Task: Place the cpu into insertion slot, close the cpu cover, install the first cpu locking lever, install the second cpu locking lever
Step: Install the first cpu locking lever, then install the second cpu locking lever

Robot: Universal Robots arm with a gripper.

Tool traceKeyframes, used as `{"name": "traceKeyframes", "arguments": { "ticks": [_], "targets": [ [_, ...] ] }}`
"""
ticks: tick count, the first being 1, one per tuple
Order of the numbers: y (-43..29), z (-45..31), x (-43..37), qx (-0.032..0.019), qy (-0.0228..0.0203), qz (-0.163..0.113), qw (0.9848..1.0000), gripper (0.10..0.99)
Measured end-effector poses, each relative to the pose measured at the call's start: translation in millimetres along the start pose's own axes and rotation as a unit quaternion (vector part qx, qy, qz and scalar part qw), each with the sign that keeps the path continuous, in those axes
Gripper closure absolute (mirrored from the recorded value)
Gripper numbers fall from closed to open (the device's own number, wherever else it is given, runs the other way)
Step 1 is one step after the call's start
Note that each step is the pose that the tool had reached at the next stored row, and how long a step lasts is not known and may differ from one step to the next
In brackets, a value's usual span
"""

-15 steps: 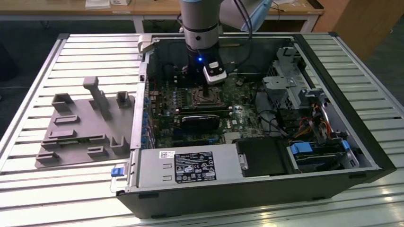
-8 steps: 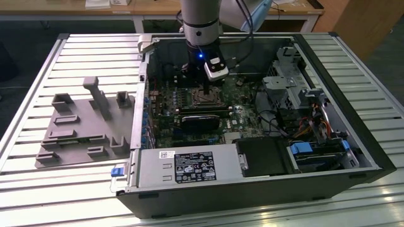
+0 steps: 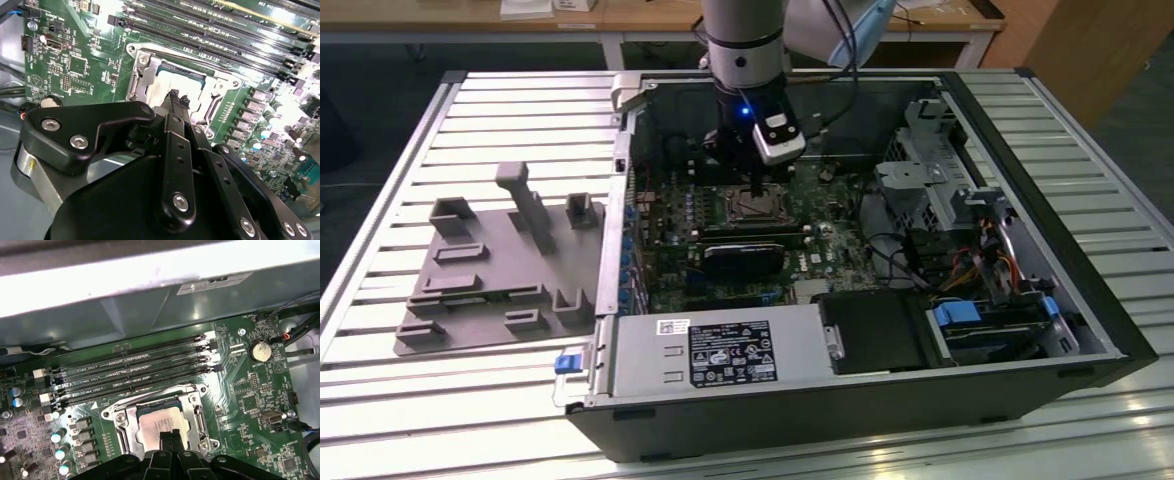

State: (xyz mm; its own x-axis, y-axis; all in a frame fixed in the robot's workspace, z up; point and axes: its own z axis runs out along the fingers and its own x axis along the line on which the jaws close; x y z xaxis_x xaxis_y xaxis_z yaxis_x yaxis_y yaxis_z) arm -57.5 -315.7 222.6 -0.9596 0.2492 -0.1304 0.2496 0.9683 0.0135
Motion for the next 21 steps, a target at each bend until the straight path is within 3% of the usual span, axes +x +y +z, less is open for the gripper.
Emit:
{"name": "traceKeyframes", "arguments": {
  "ticks": [10,21],
  "targets": [
    [0.2,-16.2,-2.1,0.0037,-0.0011,-0.002,1.0,0.984],
    [0.1,-16.6,-2.2,0.0057,-0.0016,-0.002,1.0,0.984]
  ]
}}
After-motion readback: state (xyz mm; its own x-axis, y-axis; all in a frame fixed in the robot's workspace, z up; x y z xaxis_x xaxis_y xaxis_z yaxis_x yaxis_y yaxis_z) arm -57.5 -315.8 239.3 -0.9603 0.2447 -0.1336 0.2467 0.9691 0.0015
